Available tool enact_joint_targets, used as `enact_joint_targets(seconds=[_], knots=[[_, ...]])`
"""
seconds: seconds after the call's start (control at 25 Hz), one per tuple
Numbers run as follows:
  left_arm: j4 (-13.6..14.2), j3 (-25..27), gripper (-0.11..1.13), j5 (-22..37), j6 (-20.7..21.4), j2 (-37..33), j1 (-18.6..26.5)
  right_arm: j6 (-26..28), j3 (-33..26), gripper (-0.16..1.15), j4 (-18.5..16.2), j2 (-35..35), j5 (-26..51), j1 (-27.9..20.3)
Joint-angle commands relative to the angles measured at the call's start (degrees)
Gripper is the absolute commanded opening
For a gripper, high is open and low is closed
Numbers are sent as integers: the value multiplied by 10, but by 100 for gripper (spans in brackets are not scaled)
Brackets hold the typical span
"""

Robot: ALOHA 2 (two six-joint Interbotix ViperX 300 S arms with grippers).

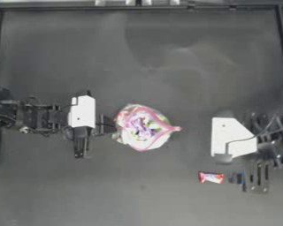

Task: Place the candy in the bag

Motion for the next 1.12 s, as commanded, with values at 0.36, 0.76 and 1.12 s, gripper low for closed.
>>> enact_joint_targets(seconds=[0.36,0.76,1.12], knots=[[1,-11,3,-3,1,-10,0,28,54,102,13,58,-136,11],[2,-11,3,-2,1,-10,0,27,57,100,15,126,-180,11],[2,-11,3,-3,1,-10,0,28,54,100,16,170,-186,11]])
